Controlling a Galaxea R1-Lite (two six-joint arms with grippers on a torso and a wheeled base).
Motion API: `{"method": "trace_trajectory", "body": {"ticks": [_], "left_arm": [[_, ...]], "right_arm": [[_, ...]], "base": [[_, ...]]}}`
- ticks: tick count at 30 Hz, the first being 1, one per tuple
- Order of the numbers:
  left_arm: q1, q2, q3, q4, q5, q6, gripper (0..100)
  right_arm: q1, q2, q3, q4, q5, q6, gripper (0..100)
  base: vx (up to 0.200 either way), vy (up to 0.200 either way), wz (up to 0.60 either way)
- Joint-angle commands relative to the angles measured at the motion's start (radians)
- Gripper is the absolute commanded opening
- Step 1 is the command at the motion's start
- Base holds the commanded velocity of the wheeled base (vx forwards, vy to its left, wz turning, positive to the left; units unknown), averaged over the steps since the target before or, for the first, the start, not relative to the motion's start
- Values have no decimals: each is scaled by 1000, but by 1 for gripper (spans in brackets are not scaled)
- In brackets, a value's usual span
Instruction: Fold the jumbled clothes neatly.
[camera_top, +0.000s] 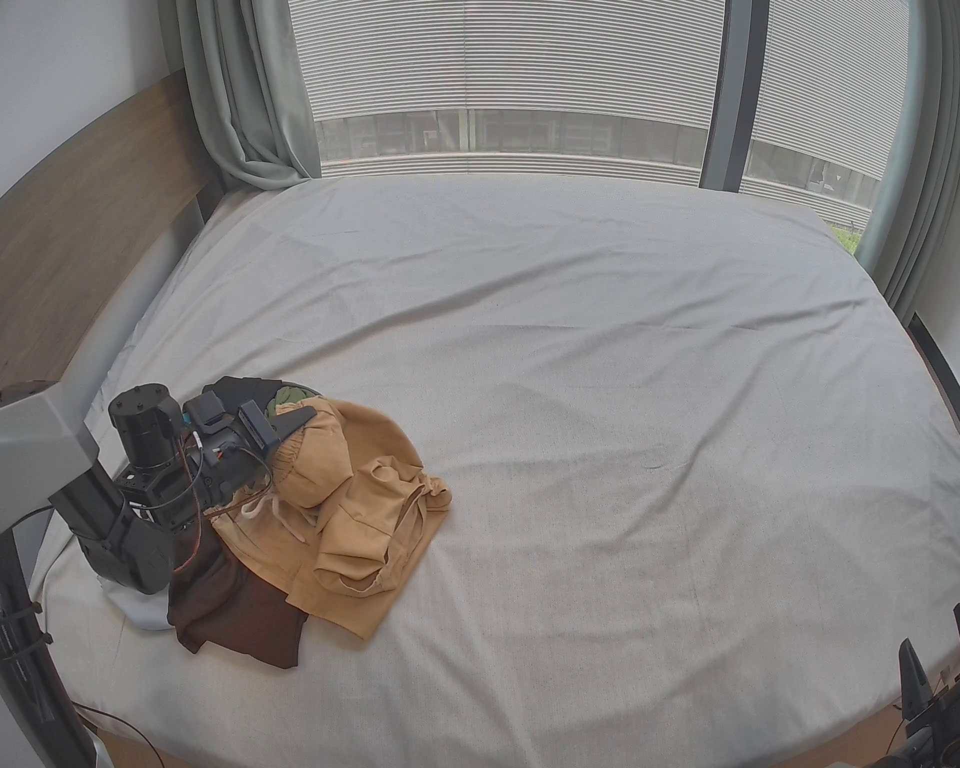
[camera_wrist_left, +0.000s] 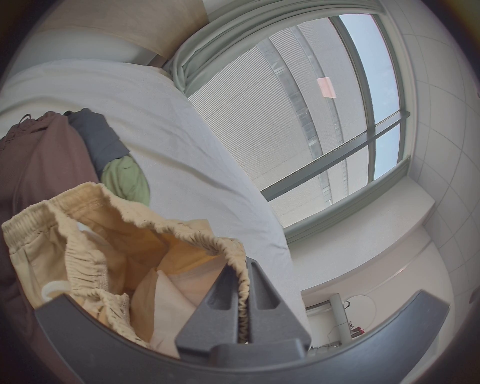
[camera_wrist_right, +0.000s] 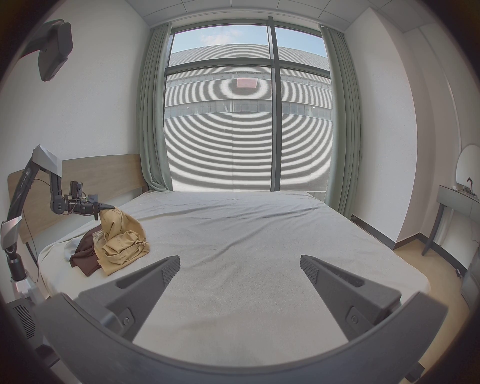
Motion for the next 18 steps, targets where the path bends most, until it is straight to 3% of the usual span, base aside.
{"method": "trace_trajectory", "body": {"ticks": [1,18], "left_arm": [[-20,-61,-10,-1,0,-13,0],[-86,-66,5,-125,-11,50,0]], "right_arm": [[0,-16,18,0,0,0,100],[0,-16,18,0,0,0,100]], "base": [[0,0,0],[0,0,0]]}}
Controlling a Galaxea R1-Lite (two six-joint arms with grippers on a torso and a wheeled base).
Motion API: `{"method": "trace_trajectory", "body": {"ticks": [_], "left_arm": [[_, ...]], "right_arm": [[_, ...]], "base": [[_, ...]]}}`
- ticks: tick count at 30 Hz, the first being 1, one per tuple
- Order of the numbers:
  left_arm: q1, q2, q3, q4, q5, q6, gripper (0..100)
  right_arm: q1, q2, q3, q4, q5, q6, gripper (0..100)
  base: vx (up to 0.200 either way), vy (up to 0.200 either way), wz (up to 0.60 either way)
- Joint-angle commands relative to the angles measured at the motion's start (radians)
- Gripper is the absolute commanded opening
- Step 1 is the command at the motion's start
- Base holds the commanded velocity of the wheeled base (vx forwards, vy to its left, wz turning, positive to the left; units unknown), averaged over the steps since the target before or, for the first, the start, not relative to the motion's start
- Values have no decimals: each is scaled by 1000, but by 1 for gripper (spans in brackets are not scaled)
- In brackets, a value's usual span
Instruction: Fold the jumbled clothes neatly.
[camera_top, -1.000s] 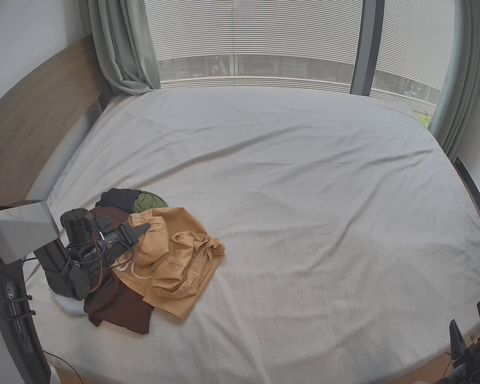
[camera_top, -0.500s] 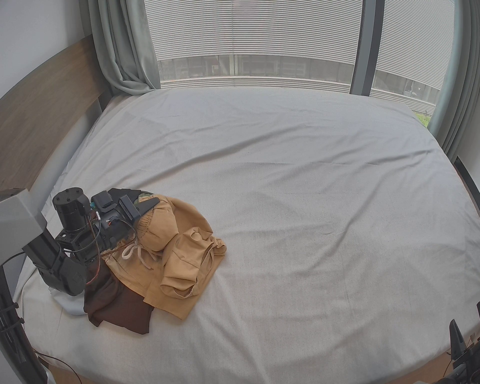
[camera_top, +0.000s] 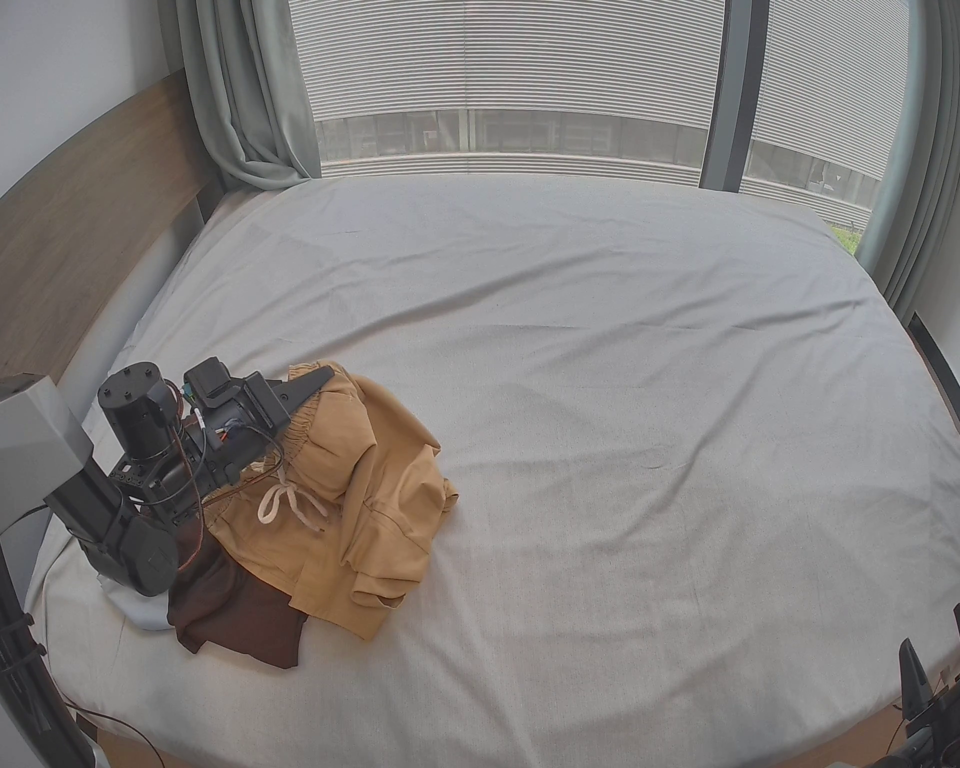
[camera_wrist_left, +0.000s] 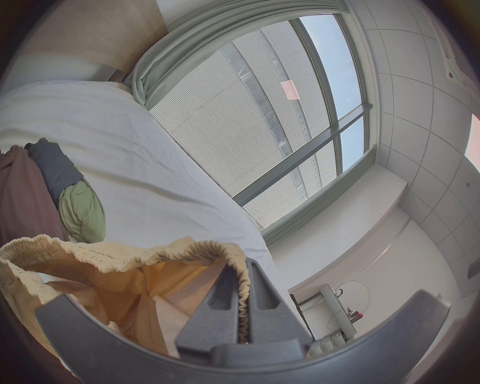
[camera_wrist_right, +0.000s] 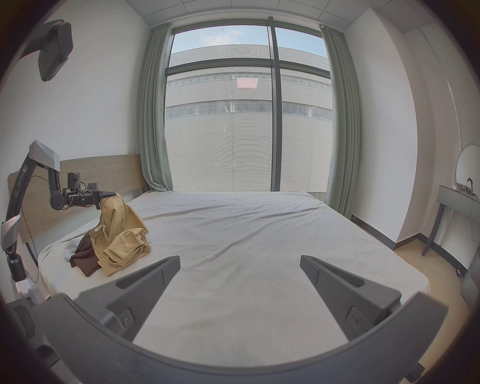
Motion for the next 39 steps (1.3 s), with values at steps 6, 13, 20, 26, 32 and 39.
{"method": "trace_trajectory", "body": {"ticks": [6,13,20,26,32,39], "left_arm": [[-69,18,19,-97,-1,18,0],[-100,16,8,-96,-6,-10,0],[-133,15,-27,-96,8,-64,0],[-179,1,-89,-93,55,-122,0],[-238,-33,-101,-90,59,-220,0],[-264,-70,-122,-82,59,-349,0]], "right_arm": [[0,-16,18,0,0,0,100],[0,-16,18,0,0,0,100],[0,-16,18,0,0,0,100],[0,-16,18,0,0,0,100],[0,-16,18,0,0,0,100],[0,-16,18,0,0,-2,100]], "base": [[0,0,0],[0,0,0],[0,0,0],[0,0,0],[0,0,0],[0,0,0]]}}
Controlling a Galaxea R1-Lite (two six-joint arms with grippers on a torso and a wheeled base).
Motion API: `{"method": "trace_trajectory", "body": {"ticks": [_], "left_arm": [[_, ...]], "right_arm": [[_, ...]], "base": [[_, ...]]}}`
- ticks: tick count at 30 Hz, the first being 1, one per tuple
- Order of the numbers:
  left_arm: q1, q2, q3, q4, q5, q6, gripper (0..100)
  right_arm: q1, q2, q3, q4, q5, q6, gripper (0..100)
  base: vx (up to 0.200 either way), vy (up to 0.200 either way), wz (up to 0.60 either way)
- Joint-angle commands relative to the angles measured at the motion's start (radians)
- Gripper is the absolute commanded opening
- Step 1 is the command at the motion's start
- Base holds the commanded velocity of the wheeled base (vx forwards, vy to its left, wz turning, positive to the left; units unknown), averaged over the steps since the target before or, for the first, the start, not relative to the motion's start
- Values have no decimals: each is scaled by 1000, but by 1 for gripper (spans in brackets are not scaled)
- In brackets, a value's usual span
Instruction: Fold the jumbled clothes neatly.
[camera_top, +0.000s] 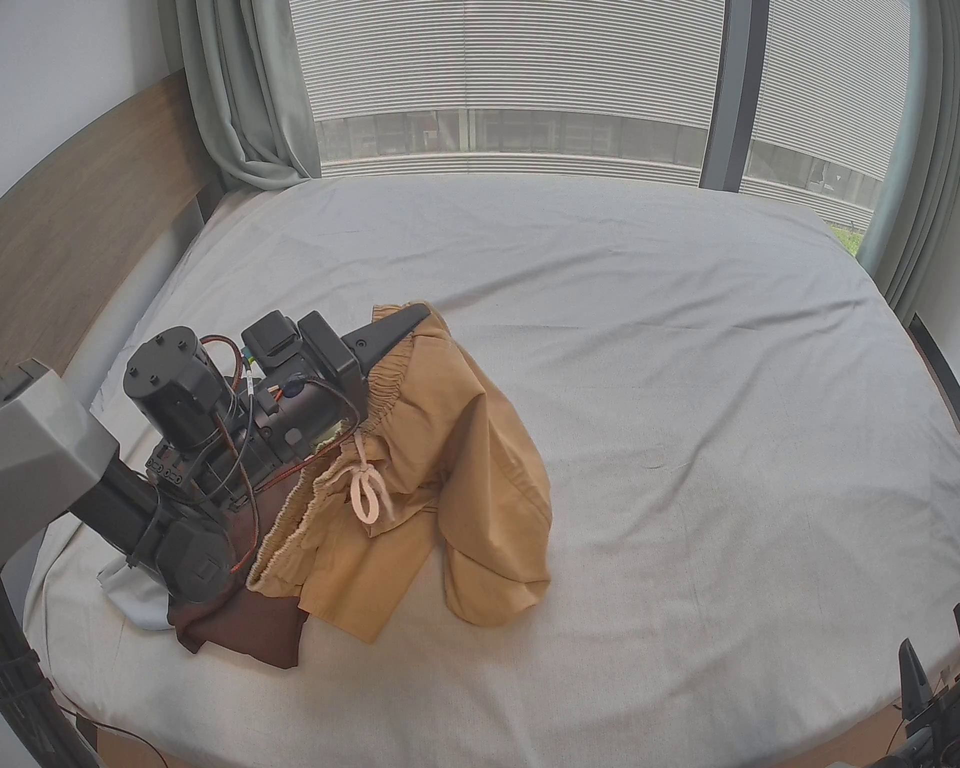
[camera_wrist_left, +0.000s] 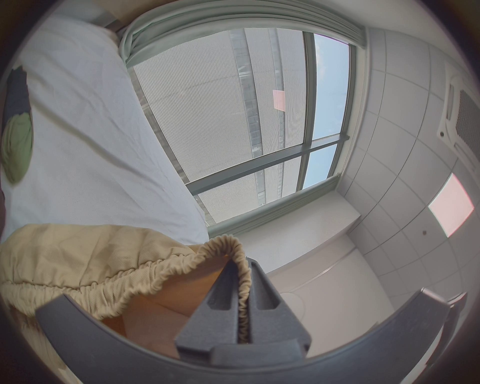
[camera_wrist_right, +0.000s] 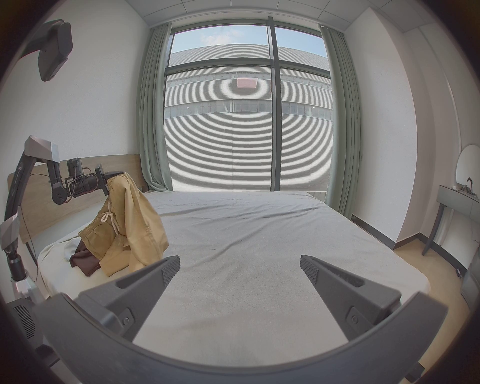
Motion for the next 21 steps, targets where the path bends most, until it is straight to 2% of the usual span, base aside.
{"method": "trace_trajectory", "body": {"ticks": [1,3,6,7,8,18,21], "left_arm": [[-23,-40,-22,29,3,-45,0],[-29,-41,-42,63,36,-61,0],[-46,-40,-95,118,138,-85,0],[-46,-40,-95,118,138,-85,0],[-60,-41,-122,165,186,-96,0],[-138,-41,-184,251,206,-139,0],[-163,-41,-231,299,246,-151,0]], "right_arm": [[0,-16,18,0,0,0,100],[0,-16,18,0,0,0,100],[0,-16,18,0,-1,0,100],[0,-16,18,0,-1,0,100],[0,-16,18,0,0,0,100],[0,-16,18,0,0,0,100],[0,-16,18,0,0,-2,100]], "base": [[0,0,0],[0,0,0],[0,0,0],[0,0,0],[0,0,0],[0,0,0],[0,0,0]]}}
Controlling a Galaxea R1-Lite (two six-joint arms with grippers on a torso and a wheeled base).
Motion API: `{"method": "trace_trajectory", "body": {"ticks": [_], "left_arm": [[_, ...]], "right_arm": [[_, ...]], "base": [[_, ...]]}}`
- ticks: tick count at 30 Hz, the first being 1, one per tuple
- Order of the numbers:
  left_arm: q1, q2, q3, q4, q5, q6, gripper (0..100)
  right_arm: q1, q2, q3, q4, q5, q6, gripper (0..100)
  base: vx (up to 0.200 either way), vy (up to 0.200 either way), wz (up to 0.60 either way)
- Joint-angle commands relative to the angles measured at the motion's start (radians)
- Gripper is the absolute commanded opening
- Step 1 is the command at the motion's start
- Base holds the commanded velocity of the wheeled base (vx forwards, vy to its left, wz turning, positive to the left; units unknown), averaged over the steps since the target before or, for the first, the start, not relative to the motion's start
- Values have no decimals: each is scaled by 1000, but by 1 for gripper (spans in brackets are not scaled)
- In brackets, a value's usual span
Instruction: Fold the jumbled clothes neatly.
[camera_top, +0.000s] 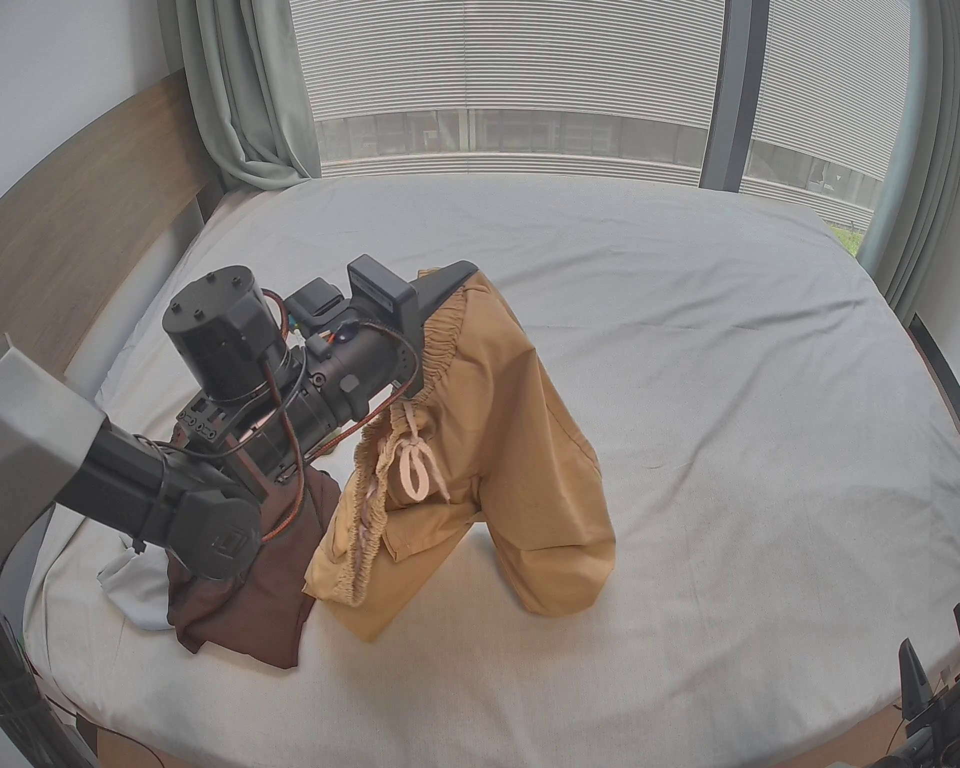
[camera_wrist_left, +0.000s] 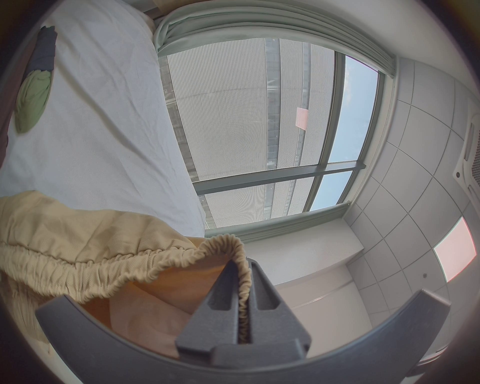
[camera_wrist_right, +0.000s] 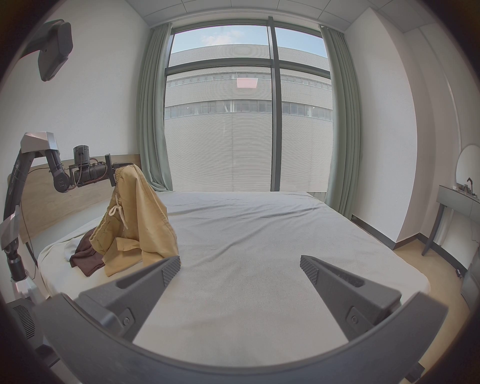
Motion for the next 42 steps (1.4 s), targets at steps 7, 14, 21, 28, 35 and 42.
{"method": "trace_trajectory", "body": {"ticks": [7,14,21,28,35,42], "left_arm": [[-80,8,-148,135,51,-12,0],[-149,57,-266,264,77,-12,0],[-209,113,-332,296,95,-12,0],[-271,189,-441,356,120,-12,0],[-309,239,-530,379,141,-29,0],[-333,231,-585,376,143,-157,0]], "right_arm": [[0,-16,18,0,0,-1,100],[0,-16,18,0,-1,-1,100],[0,-16,18,0,0,-1,100],[2,-16,18,0,0,-1,100],[2,-16,18,0,0,-1,100],[0,-16,18,0,0,-1,100]], "base": [[0,0,0],[0,0,0],[0,0,0],[0,0,0],[0,0,0],[0,0,0]]}}
